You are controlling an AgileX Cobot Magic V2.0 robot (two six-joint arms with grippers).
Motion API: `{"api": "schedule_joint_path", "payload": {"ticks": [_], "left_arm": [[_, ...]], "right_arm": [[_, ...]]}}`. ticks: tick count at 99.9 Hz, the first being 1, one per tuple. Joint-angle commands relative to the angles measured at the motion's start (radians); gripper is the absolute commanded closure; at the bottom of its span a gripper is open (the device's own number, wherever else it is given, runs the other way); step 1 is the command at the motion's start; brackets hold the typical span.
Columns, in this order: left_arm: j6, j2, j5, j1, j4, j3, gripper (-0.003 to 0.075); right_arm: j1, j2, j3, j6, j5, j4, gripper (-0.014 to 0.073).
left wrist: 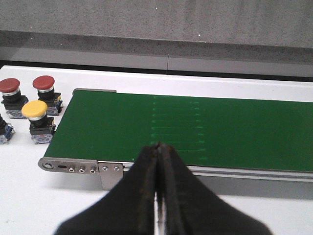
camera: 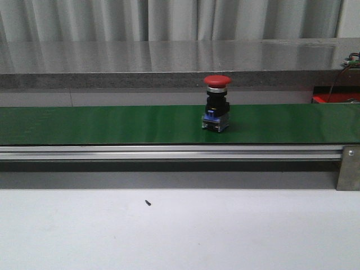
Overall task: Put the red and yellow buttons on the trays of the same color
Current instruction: 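Lower the red button into the red tray and open the right gripper, then grasp the second red button on the belt with the right gripper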
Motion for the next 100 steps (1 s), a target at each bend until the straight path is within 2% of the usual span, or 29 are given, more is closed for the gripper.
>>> {"api": "schedule_joint_path", "payload": {"ticks": [1,30,44,61,75,100], "left_arm": [[-0.007,0.003,-0.076,-0.005,-0.015,-0.029,0.074],[-0.007,0.003,-0.076,-0.005,-0.015,-0.029,0.0739],[-0.007,0.003,-0.076,-0.005,-0.015,-0.029,0.074],[-0.007,0.003,-0.076,-0.005,-0.015,-0.029,0.074],[-0.007,0.003,-0.076,-0.005,-0.015,-0.029,0.074],[-0.007,0.003,-0.076,-0.005,-0.015,-0.029,0.074]], "right_arm": [[0.029,-0.106,0.028,0.004,-0.023,0.009,0.0029],[0.163,-0.277,0.294,0.004,-0.059,0.009,0.0029],[0.236,-0.306,0.368,0.003,-0.062,0.009,0.0029],[0.345,-0.299,0.396,0.004,-0.101,0.009,0.0029],[0.415,-0.29,0.397,0.004,-0.19,0.009,0.0029],[0.447,-0.247,0.397,0.004,-0.323,0.01,0.0029]]}}
